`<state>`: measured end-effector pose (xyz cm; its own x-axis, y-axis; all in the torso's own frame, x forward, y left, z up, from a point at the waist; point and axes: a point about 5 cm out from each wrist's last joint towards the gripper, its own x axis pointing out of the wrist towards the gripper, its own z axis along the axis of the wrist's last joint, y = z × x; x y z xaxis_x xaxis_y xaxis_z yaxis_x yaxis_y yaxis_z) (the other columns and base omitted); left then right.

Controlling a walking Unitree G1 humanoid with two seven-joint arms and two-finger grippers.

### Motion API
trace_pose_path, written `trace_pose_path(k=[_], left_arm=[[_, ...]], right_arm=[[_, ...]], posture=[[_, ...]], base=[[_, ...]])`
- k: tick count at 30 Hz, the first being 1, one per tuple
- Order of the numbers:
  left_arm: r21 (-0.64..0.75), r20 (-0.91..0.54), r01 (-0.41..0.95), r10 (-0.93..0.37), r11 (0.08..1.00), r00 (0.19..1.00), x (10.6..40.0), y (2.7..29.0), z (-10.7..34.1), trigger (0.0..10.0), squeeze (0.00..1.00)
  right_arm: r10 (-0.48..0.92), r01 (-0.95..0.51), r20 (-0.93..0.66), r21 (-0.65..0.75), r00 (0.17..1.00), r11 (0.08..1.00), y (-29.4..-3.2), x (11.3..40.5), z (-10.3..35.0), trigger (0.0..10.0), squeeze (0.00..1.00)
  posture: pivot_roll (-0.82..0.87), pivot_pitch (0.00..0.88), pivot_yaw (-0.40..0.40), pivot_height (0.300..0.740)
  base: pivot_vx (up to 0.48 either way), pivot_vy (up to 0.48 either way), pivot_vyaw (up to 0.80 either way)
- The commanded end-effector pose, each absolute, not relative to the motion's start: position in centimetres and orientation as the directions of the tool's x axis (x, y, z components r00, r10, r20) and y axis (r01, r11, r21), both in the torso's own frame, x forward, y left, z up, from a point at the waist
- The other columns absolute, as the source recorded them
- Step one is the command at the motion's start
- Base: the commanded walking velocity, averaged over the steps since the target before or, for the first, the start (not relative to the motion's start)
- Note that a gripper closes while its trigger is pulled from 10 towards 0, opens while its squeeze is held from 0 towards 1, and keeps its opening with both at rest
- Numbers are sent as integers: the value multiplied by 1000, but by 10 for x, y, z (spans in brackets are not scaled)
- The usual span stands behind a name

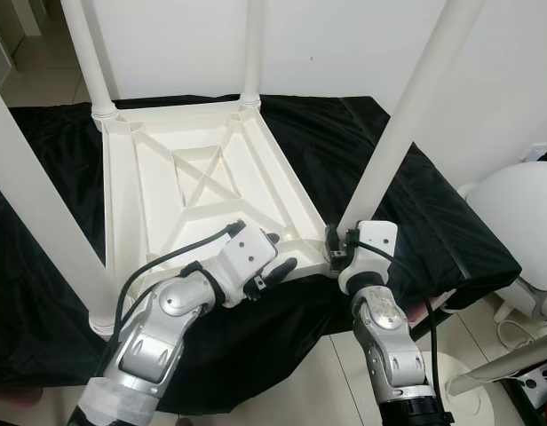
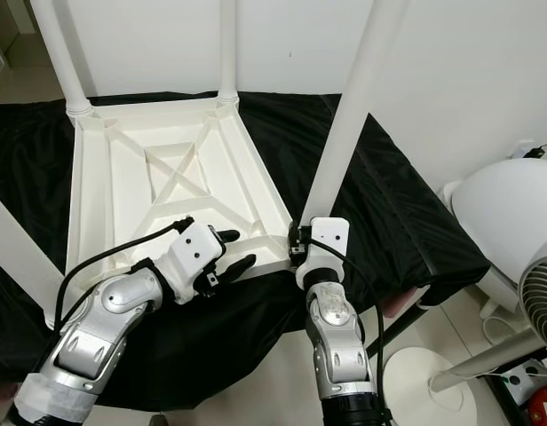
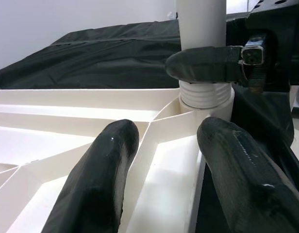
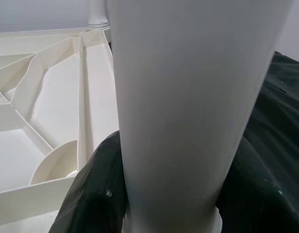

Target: Building children table

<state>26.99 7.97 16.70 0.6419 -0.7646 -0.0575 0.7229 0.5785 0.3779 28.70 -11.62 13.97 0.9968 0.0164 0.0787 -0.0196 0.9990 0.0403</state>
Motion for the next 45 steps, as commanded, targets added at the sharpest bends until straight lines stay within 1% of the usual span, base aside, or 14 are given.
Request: trace_pose_path(k=[1,4,7,8,9,10,12,17,20,34,39,41,45], left_arm=[[370,-38,664,-704,650,709,273,86,167,10000,0],[355,-33,651,-687,671,726,275,89,169,10000,0],[359,-30,651,-689,669,725,275,88,171,10000,0],[359,-29,650,-689,669,725,274,88,171,10000,0],[359,-29,650,-689,669,725,274,88,171,10000,0],[359,-30,650,-688,670,725,273,89,171,10000,0],[362,-36,645,-682,673,731,274,91,170,10000,0],[357,-32,637,-672,683,740,277,93,171,10000,0],[363,-19,633,-674,684,739,280,90,175,10000,0],[370,-17,636,-679,678,734,279,88,176,10000,0],[379,-12,633,-680,675,733,281,87,178,10000,0],[378,-23,634,-678,675,735,281,88,172,10000,0],[383,-24,638,-683,668,730,284,85,172,10000,0]], right_arm=[[13,-17,43,97,999,995,-111,282,133,10000,1000],[13,-20,64,112,998,993,-113,281,137,10000,1000],[-12,6,67,85,998,996,-118,281,138,10000,1000],[-23,18,70,65,997,998,-123,282,138,10000,435],[-23,18,70,65,997,998,-123,282,138,10000,435],[-25,21,77,54,997,998,-125,283,139,10000,0],[-27,23,85,47,996,999,-129,286,141,10000,0],[-10,8,100,24,995,1000,-130,288,145,10000,0],[-15,12,115,25,993,1000,-132,292,148,10000,0],[-8,7,111,8,994,1000,-132,290,145,10000,0],[40,-39,136,-7,990,999,-134,291,149,10000,0],[68,-62,137,-49,988,997,-137,292,148,10000,0],[97,-87,134,-75,986,993,-141,299,149,10000,0]], posture=[[64,61,-46,740],[69,68,-44,740],[76,71,-37,740],[78,75,-36,740],[78,75,-36,740],[79,78,-37,740],[77,76,-36,740],[74,74,-34,740],[81,71,-34,740],[90,73,-37,740],[77,68,-42,740],[73,64,-42,740],[63,51,-43,740]], base=[[0,0,0],[0,0,0],[0,0,0],[0,0,0],[0,0,0],[0,0,0],[0,0,0],[0,0,0],[0,0,0],[0,0,0],[0,0,0],[0,0,0],[0,0,0]])
